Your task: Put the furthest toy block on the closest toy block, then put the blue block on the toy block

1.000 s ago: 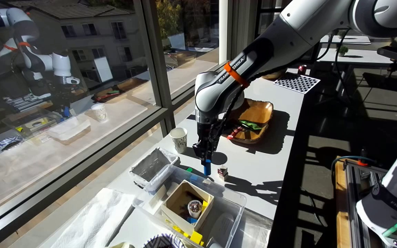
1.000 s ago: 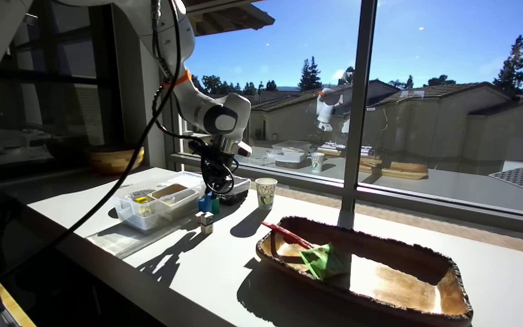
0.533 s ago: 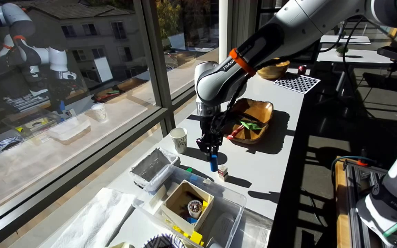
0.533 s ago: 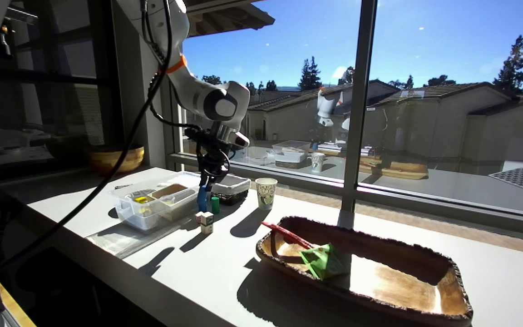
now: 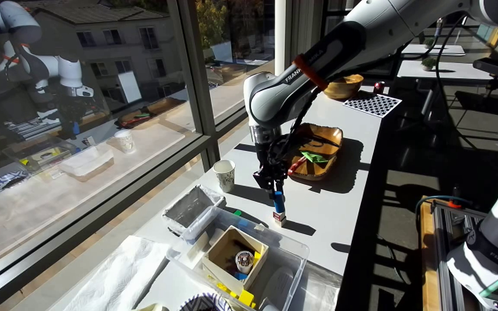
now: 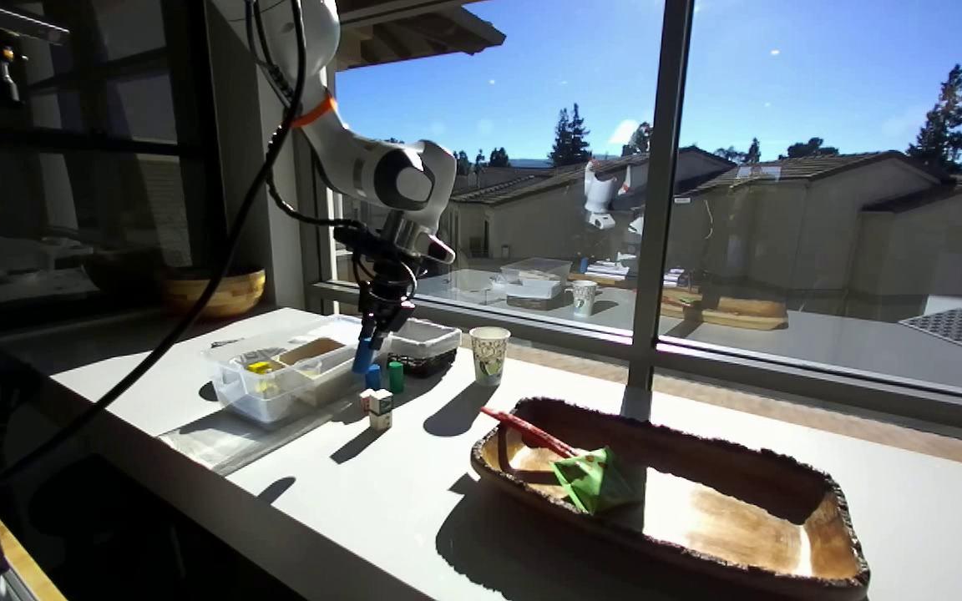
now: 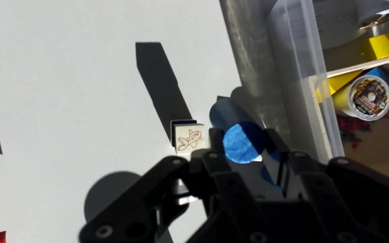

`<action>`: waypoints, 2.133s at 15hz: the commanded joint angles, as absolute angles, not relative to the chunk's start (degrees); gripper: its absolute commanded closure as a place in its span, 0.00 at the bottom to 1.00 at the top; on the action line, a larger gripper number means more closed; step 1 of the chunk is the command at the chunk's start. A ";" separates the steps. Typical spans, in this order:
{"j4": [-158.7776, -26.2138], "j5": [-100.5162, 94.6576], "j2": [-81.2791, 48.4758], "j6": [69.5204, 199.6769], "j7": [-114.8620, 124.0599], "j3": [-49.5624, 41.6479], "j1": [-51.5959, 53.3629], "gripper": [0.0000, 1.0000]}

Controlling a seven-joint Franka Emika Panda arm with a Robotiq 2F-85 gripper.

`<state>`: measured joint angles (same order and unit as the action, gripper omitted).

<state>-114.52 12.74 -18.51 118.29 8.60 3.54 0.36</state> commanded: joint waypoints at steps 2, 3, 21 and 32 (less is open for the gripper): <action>-116.69 10.85 -17.33 118.74 10.82 2.42 1.90 0.91; -117.03 10.60 -17.28 119.30 10.95 2.36 2.02 0.91; -120.09 6.07 -17.08 126.86 16.39 1.44 4.04 0.91; -121.59 2.43 -16.62 128.92 20.99 0.63 5.41 0.91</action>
